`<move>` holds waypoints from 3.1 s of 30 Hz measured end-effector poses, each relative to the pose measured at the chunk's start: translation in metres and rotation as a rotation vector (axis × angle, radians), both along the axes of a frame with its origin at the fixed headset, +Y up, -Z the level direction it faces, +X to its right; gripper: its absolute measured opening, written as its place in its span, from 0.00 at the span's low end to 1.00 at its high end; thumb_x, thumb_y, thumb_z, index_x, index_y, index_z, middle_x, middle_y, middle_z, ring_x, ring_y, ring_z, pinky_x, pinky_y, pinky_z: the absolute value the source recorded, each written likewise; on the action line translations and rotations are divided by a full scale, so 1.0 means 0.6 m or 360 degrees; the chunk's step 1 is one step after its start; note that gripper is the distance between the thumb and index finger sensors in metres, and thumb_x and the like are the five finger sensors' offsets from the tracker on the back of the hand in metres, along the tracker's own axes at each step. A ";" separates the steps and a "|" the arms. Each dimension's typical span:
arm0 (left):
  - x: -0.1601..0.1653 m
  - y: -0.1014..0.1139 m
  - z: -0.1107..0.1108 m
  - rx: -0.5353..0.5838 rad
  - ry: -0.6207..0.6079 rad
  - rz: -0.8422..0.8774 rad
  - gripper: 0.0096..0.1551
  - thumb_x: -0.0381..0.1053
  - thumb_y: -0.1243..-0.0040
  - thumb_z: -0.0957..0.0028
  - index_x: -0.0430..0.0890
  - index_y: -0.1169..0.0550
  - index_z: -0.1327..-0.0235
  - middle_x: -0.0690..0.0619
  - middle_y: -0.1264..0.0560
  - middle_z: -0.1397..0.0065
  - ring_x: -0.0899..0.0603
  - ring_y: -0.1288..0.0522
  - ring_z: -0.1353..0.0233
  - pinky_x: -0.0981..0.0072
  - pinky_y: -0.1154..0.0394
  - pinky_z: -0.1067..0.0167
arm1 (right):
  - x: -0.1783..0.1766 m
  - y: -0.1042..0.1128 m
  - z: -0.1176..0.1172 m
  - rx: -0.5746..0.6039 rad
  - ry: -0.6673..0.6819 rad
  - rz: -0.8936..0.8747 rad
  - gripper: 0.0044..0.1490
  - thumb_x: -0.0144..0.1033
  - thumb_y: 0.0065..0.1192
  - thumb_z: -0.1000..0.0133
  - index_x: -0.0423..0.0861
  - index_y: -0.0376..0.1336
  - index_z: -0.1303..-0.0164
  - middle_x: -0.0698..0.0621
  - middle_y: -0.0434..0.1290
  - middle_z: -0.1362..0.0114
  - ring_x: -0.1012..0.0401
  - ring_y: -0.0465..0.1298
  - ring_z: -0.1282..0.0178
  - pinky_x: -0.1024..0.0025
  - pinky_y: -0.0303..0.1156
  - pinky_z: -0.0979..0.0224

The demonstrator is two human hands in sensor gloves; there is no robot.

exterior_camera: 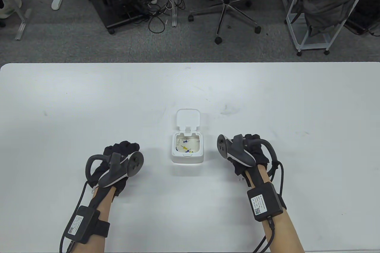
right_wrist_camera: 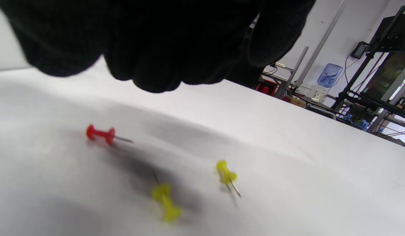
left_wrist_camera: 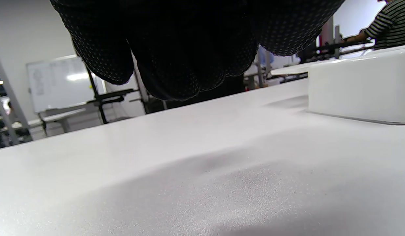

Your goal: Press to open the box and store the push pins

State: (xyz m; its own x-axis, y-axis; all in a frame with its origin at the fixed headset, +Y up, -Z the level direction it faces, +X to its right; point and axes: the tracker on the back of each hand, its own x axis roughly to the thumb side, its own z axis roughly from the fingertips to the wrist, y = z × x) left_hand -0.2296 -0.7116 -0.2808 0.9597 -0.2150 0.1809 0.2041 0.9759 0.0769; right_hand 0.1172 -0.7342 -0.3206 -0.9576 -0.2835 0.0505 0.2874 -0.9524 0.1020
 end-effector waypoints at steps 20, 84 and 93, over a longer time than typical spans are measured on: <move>-0.001 0.000 0.001 -0.0009 0.0004 0.0002 0.28 0.61 0.46 0.45 0.57 0.25 0.31 0.57 0.23 0.28 0.48 0.17 0.36 0.47 0.23 0.28 | -0.002 -0.043 -0.001 -0.0017 -0.0010 0.0090 0.25 0.52 0.67 0.59 0.61 0.69 0.50 0.62 0.81 0.45 0.57 0.80 0.41 0.44 0.67 0.20; 0.000 0.001 0.000 -0.0003 -0.0002 -0.0002 0.27 0.61 0.46 0.44 0.58 0.25 0.32 0.57 0.23 0.28 0.48 0.17 0.36 0.48 0.23 0.28 | -0.103 0.075 -0.044 0.0073 0.0080 -0.0046 0.30 0.54 0.64 0.58 0.60 0.67 0.45 0.61 0.80 0.40 0.56 0.79 0.37 0.45 0.67 0.20; 0.000 0.000 0.000 -0.0006 -0.0003 -0.0007 0.27 0.61 0.46 0.44 0.58 0.25 0.32 0.57 0.23 0.28 0.48 0.17 0.36 0.48 0.23 0.28 | 0.003 0.046 -0.029 0.0062 -0.0153 -0.0018 0.30 0.54 0.64 0.58 0.60 0.66 0.45 0.61 0.79 0.39 0.56 0.78 0.36 0.44 0.66 0.19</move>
